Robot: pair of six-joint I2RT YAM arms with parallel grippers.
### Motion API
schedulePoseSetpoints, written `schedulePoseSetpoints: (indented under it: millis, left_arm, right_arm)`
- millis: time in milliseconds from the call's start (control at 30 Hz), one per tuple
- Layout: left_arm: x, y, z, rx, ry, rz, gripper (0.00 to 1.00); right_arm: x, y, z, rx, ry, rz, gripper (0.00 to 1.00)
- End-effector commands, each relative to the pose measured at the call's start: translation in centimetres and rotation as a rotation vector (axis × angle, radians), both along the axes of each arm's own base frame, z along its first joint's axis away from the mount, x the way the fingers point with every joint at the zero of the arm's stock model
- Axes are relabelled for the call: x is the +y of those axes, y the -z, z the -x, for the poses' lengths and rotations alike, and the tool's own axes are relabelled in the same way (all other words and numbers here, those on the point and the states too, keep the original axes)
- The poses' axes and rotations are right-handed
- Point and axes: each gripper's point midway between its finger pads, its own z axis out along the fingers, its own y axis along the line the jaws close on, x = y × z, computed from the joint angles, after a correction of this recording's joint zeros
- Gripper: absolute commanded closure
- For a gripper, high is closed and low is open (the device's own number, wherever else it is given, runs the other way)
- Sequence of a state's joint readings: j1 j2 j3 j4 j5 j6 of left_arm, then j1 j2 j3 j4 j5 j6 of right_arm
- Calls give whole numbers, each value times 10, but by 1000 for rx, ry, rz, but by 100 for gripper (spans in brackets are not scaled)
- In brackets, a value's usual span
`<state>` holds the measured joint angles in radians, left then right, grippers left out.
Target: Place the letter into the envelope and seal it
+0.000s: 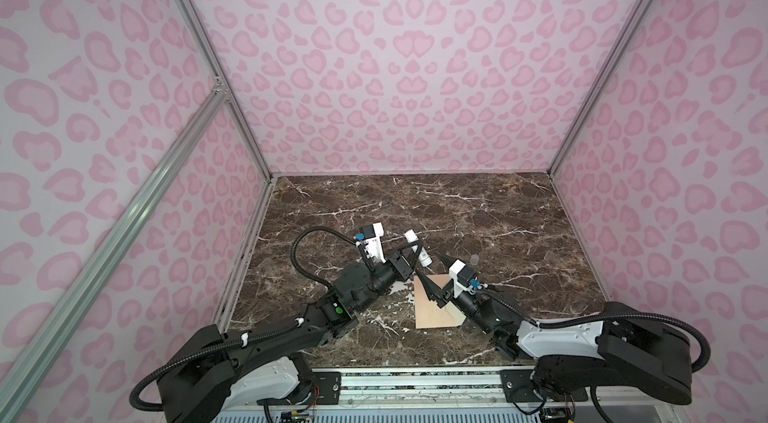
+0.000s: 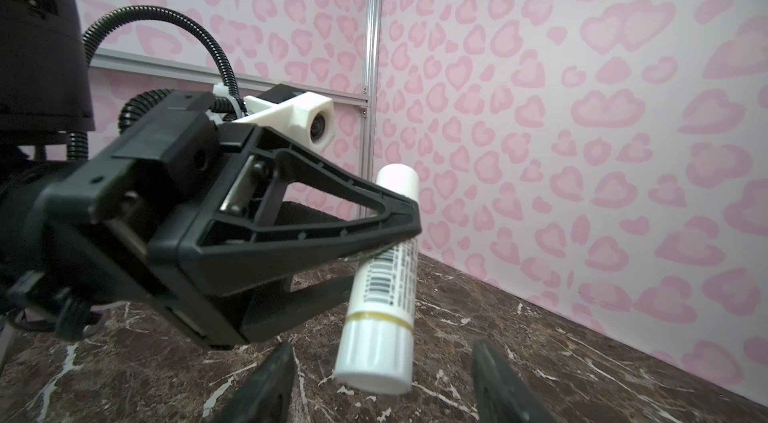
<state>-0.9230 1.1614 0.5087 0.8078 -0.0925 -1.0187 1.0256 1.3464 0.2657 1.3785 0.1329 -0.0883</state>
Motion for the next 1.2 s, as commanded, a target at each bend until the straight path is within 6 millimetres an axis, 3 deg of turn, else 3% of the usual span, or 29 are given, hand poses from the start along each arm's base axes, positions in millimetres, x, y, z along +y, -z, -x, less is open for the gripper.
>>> schedulePoseSetpoints:
  millis: [0,467,600,833,1167]
  left_arm:
    - [-4,-24,4,-41,31,92,94]
    - [-8,-22,8,-34,59,95,94]
    - [-4,-22,8,-34,43,89,94]
    - [2,-29,7,-52,13,61,94]
    - [-10,-28,6,-42,55,87,94]
  right_arm:
    - [-6,-32,-1,-62,18,-140,34]
    - [-1,-41,-14,-82,70,-146,39]
    - [-3,-40,-12,-82,66,-139,41]
    - [1,-21,-2,-29,-4,-74,37]
    - [4,-33,3,-34,-39,-89,39]
